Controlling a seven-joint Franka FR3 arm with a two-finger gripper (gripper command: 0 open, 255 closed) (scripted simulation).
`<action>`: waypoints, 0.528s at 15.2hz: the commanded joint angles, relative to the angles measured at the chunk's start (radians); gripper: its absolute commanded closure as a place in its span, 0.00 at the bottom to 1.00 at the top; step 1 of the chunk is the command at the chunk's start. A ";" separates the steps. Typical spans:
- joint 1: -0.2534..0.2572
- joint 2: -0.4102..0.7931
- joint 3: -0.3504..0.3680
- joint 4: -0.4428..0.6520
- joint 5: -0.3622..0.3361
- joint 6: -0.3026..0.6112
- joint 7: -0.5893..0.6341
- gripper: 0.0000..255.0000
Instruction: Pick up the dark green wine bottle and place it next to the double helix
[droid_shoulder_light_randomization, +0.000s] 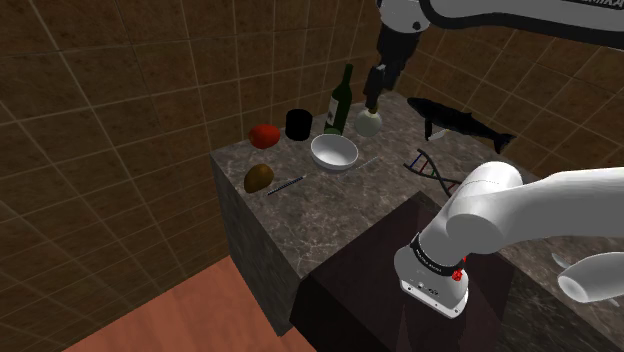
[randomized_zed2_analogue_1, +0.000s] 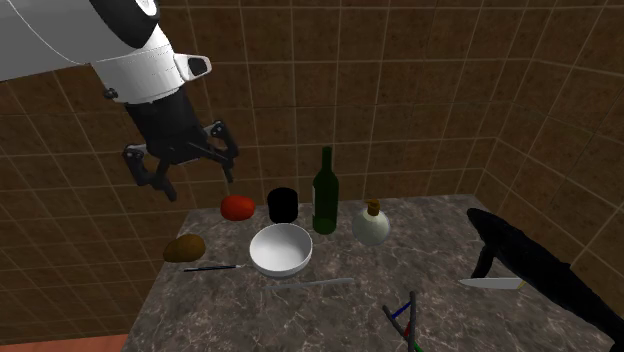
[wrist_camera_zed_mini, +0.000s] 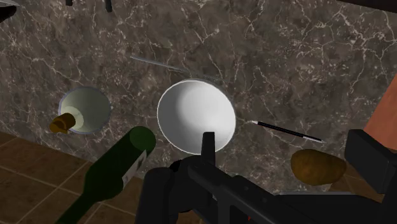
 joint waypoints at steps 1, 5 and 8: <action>0.000 0.000 0.000 0.000 0.000 0.000 0.000 0.00; -0.031 0.106 -0.073 0.041 -0.029 0.077 -0.057 0.00; -0.049 0.193 -0.125 0.085 -0.041 0.129 -0.099 0.00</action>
